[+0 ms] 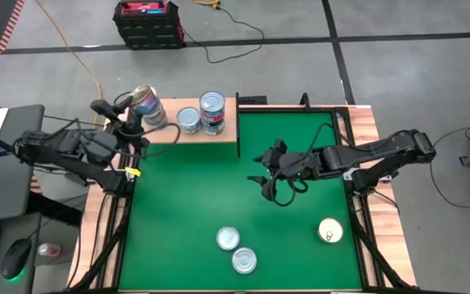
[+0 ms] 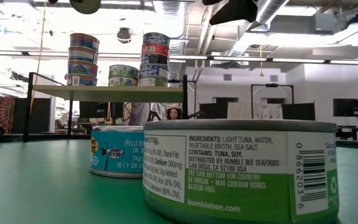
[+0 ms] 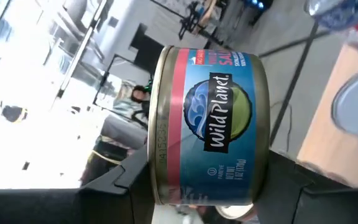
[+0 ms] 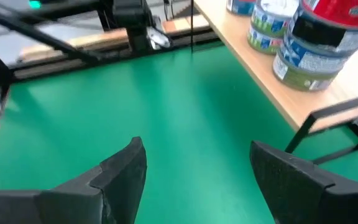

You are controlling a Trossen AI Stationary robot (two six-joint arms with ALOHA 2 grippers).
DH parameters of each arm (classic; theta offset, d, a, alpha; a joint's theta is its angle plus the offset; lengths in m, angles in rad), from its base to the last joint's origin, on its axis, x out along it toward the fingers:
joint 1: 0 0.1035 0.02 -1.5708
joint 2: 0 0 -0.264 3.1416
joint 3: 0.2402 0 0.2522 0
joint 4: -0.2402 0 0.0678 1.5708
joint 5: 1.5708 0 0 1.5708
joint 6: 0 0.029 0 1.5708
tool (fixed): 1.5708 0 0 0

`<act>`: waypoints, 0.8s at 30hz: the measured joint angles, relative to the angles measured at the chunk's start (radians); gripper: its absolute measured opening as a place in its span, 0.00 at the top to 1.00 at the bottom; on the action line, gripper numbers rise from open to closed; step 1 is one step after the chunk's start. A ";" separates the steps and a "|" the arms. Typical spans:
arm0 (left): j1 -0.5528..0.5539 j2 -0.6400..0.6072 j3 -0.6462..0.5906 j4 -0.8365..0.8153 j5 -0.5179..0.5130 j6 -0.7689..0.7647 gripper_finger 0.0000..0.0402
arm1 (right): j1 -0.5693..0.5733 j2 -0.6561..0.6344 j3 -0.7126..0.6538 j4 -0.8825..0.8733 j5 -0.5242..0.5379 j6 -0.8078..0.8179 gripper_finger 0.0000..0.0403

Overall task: Stack canned seafood by type on shelf
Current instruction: Stack the blue and pink tuna can on top of the blue and pink tuna cans on the shelf

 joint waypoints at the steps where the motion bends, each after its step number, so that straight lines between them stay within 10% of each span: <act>1: 0.009 0.000 0.000 0.000 0.004 0.023 0.51 | 0.000 0.000 0.000 0.012 0.000 0.000 0.23; 13: 0.257 -0.094 0.038 0.003 0.222 0.092 0.51 | -0.011 -0.001 0.000 0.030 -0.010 0.005 0.23; 24: 0.614 0.063 0.166 -0.082 0.557 0.227 0.51 | -0.031 -0.001 0.000 0.031 -0.019 0.007 0.23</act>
